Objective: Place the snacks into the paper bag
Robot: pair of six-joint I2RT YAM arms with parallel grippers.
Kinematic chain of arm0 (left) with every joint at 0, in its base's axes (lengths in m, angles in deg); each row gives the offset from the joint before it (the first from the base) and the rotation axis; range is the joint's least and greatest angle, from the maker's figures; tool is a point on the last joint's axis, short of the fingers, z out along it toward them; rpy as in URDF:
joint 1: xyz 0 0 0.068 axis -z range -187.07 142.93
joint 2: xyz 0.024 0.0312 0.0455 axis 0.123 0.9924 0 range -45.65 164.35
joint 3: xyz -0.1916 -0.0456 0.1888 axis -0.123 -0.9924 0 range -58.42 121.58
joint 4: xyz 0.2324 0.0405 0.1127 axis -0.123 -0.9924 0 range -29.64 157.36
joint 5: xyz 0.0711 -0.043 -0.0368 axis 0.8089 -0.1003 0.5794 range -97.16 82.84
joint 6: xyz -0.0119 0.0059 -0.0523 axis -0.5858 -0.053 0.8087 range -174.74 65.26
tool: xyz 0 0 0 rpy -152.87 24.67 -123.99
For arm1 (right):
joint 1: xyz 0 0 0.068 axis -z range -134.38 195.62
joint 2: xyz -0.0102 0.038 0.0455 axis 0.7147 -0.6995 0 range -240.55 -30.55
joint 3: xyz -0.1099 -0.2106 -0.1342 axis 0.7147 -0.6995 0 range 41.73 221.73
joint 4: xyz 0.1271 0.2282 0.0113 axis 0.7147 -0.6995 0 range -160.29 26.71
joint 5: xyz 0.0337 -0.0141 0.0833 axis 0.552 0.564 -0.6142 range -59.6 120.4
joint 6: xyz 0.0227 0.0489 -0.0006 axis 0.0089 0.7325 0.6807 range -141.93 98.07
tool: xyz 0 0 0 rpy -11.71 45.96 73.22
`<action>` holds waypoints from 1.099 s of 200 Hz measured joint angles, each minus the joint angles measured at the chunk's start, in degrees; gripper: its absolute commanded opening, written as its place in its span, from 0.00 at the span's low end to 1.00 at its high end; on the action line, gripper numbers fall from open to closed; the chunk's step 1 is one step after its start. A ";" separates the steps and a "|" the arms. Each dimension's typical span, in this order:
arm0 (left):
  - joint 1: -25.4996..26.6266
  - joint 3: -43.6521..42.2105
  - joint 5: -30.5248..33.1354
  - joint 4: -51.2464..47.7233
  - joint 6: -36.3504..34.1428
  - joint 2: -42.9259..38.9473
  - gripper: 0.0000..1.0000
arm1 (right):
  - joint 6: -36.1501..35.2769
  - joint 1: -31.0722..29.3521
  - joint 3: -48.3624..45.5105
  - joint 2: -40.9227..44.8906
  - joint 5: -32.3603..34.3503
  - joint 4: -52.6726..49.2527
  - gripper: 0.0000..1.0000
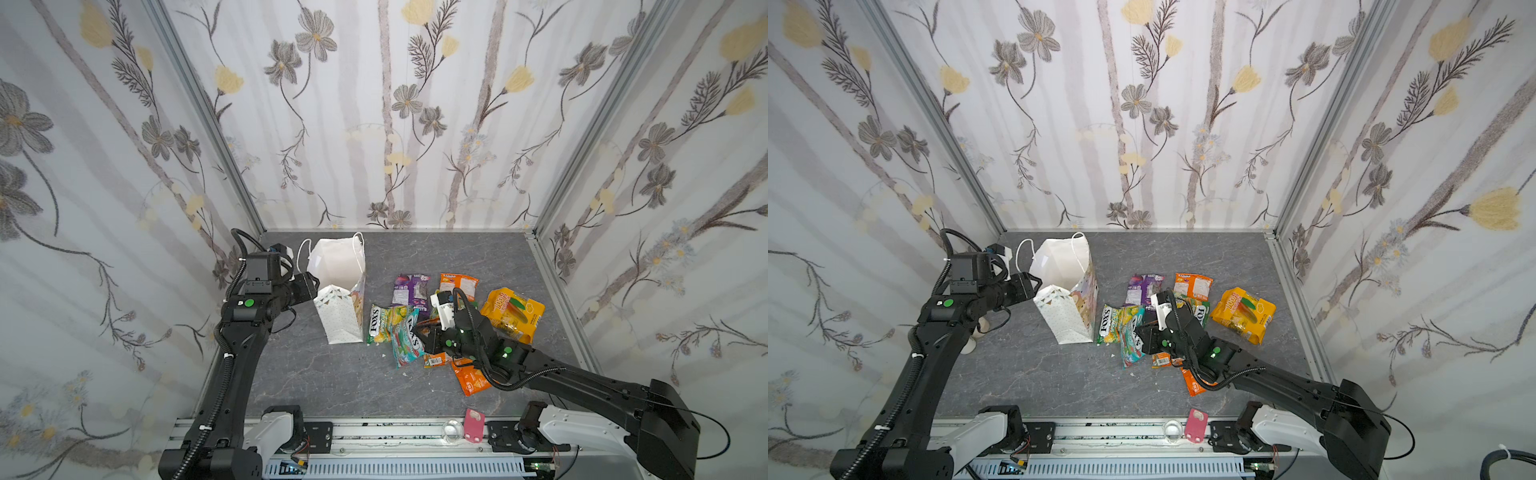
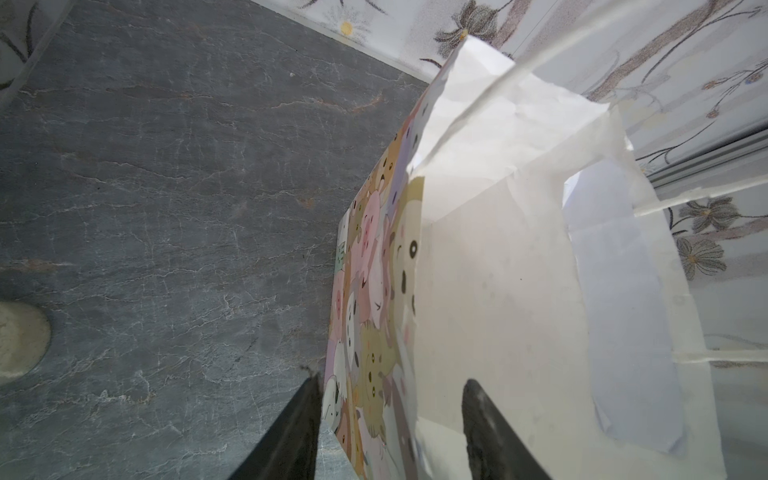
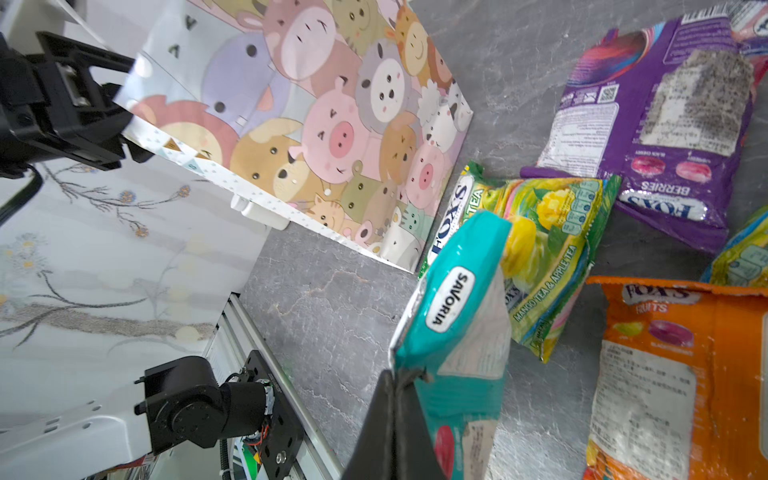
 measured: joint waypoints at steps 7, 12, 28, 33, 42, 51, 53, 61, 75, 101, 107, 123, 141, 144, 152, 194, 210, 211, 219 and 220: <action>-0.02 0.00 -0.02 0.00 0.00 0.00 0.54 | -0.22 0.11 0.68 0.13 -0.33 0.00 0.00; -0.02 0.00 -0.02 0.00 0.00 0.00 0.53 | -0.59 0.26 1.22 0.22 -0.66 0.00 0.00; 0.00 0.00 -0.11 0.00 0.00 0.00 0.53 | -1.05 0.57 2.95 0.31 -0.76 0.20 0.00; 0.00 0.00 -0.13 0.00 0.00 0.00 0.54 | -1.40 0.72 3.58 0.31 -0.81 0.26 0.00; 0.00 0.00 -0.13 0.00 0.00 0.00 0.53 | -1.92 0.94 4.55 0.31 -0.81 0.79 0.00; -0.02 0.00 -0.13 0.00 0.00 0.00 0.53 | -2.34 1.14 6.19 0.13 -0.83 0.46 0.00; -0.02 0.00 -0.13 0.00 0.00 0.00 0.53 | -2.36 1.14 6.58 0.04 -0.83 0.46 0.00; 0.00 0.00 -0.13 0.00 0.00 0.00 0.53 | -2.97 1.22 8.28 -0.28 -0.83 0.61 0.00; 0.00 0.00 -0.15 0.00 0.00 0.00 0.53 | -3.96 1.55 11.17 -1.27 -0.85 0.63 0.00; 0.00 0.00 -0.15 0.00 0.00 -0.07 0.54 | -6.23 2.43 16.22 -4.28 -0.72 -2.73 0.32; 0.00 0.00 -0.15 0.00 0.00 -0.11 0.54 | -7.04 2.62 17.16 -4.83 -0.28 -4.68 0.36; 0.00 0.00 -0.13 0.00 -0.02 -0.17 0.56 | -9.14 2.84 18.91 -5.64 2.19 -10.54 0.46; -0.02 0.00 -0.09 -0.02 -0.22 -0.17 0.58 | -9.84 3.19 18.73 -5.31 4.79 -17.03 0.52; -0.02 0.00 -0.09 -0.02 -0.24 -0.17 0.58 | -9.81 3.26 18.34 -5.09 5.20 -17.92 0.52; 0.00 0.00 -0.07 -0.02 -0.24 -0.17 0.59 | -9.49 3.39 16.79 -4.22 5.68 -19.63 0.54; 0.00 -0.02 0.02 0.00 -0.22 0.02 0.61 | -3.72 3.37 1.92 1.92 4.81 -22.56 0.58; 0.00 -0.02 0.02 -0.02 -0.24 0.28 0.63 | -1.31 3.39 -2.49 3.30 4.79 -22.62 0.58; 0.00 0.00 0.02 -0.02 -0.24 0.31 0.63 | -1.11 3.41 -2.82 3.41 4.79 -22.56 0.58; 0.00 0.07 0.02 -0.02 -0.24 0.31 0.64 | -0.09 3.45 -4.42 3.93 4.81 -21.79 0.58; 0.00 0.09 0.02 -0.04 -0.24 0.31 0.64 | 0.13 3.45 -4.68 4.00 4.81 -21.62 0.58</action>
